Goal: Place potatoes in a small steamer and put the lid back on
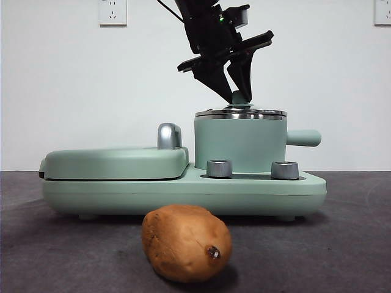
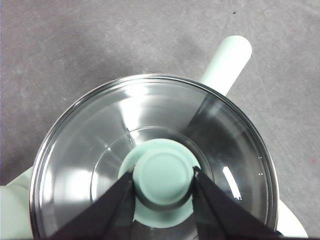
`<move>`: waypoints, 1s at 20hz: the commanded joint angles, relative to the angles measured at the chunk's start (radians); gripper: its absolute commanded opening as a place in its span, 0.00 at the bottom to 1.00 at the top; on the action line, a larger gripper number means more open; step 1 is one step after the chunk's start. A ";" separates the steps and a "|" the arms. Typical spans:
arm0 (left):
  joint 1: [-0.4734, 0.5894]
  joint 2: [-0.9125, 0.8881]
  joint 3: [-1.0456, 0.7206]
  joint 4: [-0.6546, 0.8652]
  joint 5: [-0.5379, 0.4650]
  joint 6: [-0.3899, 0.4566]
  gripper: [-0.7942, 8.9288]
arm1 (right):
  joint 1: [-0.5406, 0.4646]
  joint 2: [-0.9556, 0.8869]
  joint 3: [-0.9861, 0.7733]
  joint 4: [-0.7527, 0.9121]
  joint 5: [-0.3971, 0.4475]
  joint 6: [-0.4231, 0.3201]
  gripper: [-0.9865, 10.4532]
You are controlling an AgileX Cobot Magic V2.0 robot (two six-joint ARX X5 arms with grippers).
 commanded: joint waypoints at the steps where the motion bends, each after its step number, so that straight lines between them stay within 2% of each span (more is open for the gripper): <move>1: -0.011 0.033 0.039 -0.001 0.008 0.008 0.10 | 0.000 0.003 0.018 0.006 -0.002 -0.011 0.52; 8: -0.010 0.001 0.111 -0.015 0.008 0.008 0.10 | 0.000 0.003 0.018 0.006 0.000 -0.011 0.52; 13: 0.008 -0.080 0.143 -0.098 0.008 0.008 0.10 | 0.020 0.008 0.018 -0.023 0.017 -0.011 0.52; 16: 0.034 -0.145 0.143 -0.176 0.008 0.026 0.10 | 0.130 0.041 0.019 -0.072 0.103 -0.006 0.52; 20: 0.095 -0.225 0.143 -0.243 0.008 0.037 0.10 | 0.386 0.140 0.019 -0.067 0.281 0.044 0.52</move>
